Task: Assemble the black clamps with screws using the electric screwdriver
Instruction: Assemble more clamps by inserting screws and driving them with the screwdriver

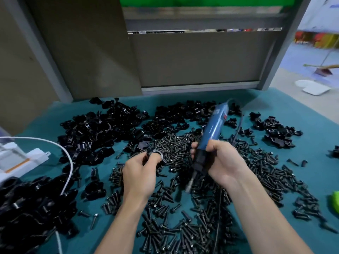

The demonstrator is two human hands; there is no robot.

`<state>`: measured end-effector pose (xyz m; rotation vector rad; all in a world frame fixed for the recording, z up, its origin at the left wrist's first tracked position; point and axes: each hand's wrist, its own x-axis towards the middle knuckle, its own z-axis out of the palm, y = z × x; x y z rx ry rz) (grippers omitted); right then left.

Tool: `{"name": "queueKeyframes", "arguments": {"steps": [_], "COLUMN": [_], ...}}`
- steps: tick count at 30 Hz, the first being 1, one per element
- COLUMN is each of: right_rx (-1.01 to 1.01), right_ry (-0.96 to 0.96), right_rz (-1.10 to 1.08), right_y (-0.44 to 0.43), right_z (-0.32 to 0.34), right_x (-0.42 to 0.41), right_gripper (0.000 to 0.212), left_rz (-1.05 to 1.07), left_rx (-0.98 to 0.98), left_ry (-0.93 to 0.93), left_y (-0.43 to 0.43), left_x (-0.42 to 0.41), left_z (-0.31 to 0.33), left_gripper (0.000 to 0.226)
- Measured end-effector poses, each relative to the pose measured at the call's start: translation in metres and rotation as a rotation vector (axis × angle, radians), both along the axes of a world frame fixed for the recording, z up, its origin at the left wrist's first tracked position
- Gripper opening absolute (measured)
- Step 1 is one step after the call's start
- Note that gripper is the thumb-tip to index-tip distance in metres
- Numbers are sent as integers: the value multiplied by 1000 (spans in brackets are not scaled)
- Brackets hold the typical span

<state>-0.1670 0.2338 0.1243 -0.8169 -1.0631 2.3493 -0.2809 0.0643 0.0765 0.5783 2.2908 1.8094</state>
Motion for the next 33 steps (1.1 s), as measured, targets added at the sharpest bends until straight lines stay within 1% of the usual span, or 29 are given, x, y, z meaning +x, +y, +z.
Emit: {"name": "queueKeyframes", "arguments": {"steps": [2,3,5,7,10,16,20,24,27,30,33], "right_rx": [19,28,17,-70,-184,-311,-354,-402,-427,-457,-496], "right_ry": [111,157,223,254,331,345,427,506,527,537,550], "right_rz": [4,4,8,-34,-112,-279,-309,-363,-387,-396,-395], "right_y": [2,3,7,13,20,18,21,27,30,30,31], "right_z": [1,1,4,5,3,-20,-24,-24,-25,-26,-26], "right_x": [-6,-10,-19,-27,-31,-28,-27,-24,-21,-21,-19], "right_gripper": [62,59,45,40,25,10,13,12,11,10,9], "left_rz": [-23,-22,-7,6,-4,-87,-106,-104,-174,-233,-249], "left_rx": [-32,-45,-45,-48,-52,-83,-90,-95,-115,-145,-144], "left_ry": [45,61,94,123,135,194,259,288,309,333,337], "left_y": [1,1,2,2,3,9,9,3,0,0,-1], "left_x": [2,2,0,-1,-3,4,9,12,15,18,16], "left_z": [-2,-2,-3,-3,-1,0,0,-1,1,1,1], "left_gripper": [47,47,46,45,45,37,36,28,21,25,24]}}
